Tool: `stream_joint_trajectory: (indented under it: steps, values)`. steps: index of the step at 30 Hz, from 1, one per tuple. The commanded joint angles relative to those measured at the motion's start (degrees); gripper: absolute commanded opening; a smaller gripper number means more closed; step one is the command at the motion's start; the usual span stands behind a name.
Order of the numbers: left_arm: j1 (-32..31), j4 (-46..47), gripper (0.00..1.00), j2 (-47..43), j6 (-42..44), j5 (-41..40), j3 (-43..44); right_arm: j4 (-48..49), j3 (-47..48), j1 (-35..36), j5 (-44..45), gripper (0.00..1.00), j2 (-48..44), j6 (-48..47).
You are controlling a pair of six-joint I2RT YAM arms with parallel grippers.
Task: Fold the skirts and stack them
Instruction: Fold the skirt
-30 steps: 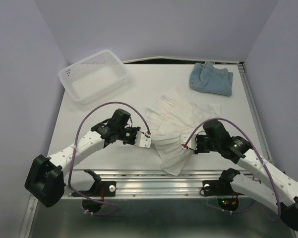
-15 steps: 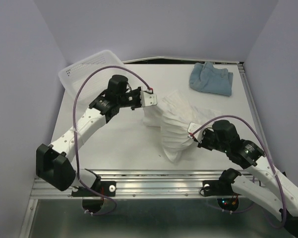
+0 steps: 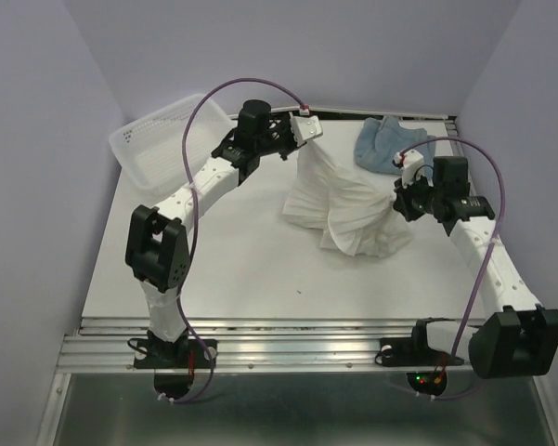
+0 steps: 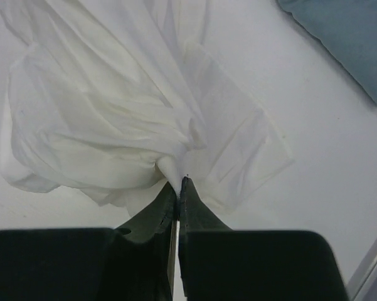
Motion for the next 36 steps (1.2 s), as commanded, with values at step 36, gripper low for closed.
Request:
stream_joint_trajectory:
  steps: [36]
  values:
    - [-7.59, 8.71, 0.32, 38.28, -10.27, -11.26, 32.28, -2.99, 10.83, -30.26, -18.73, 0.01, 41.25, 8.66]
